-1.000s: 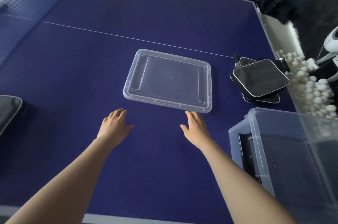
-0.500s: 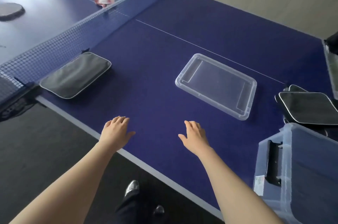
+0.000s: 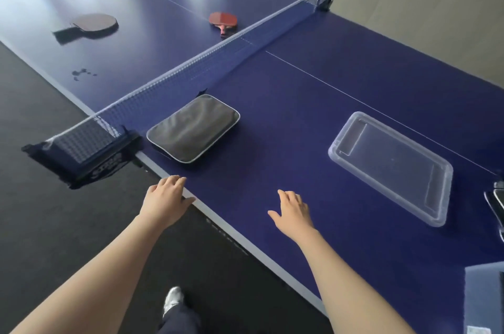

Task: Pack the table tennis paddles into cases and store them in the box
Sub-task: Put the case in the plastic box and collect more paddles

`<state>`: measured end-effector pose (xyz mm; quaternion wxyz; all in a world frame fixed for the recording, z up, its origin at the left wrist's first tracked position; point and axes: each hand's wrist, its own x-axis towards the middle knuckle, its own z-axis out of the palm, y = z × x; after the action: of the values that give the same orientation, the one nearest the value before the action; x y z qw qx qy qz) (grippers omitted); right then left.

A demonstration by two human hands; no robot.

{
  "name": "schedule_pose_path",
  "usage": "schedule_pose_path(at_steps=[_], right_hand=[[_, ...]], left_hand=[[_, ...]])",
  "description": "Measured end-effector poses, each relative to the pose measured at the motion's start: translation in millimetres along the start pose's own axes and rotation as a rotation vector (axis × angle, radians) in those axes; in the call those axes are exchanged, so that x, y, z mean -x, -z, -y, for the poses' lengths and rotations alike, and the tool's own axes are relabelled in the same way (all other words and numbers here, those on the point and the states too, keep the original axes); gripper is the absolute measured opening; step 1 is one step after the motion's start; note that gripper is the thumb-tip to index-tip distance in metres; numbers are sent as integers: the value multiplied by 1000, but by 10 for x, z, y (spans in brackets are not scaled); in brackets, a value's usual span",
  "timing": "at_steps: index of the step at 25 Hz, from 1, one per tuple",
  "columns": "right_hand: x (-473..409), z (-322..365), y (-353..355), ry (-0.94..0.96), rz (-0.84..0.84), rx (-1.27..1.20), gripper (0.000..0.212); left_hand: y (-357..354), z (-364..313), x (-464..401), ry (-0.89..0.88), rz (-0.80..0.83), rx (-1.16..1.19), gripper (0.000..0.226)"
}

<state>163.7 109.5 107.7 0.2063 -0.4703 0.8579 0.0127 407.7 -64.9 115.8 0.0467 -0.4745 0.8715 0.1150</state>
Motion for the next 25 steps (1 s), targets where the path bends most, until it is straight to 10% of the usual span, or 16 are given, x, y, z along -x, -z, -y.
schedule_pose_path(at_steps=[25], right_hand=[[-1957,1719,146,-563,-40,-1114,70]], left_hand=[[334,919,-2807,222,391,521,83]])
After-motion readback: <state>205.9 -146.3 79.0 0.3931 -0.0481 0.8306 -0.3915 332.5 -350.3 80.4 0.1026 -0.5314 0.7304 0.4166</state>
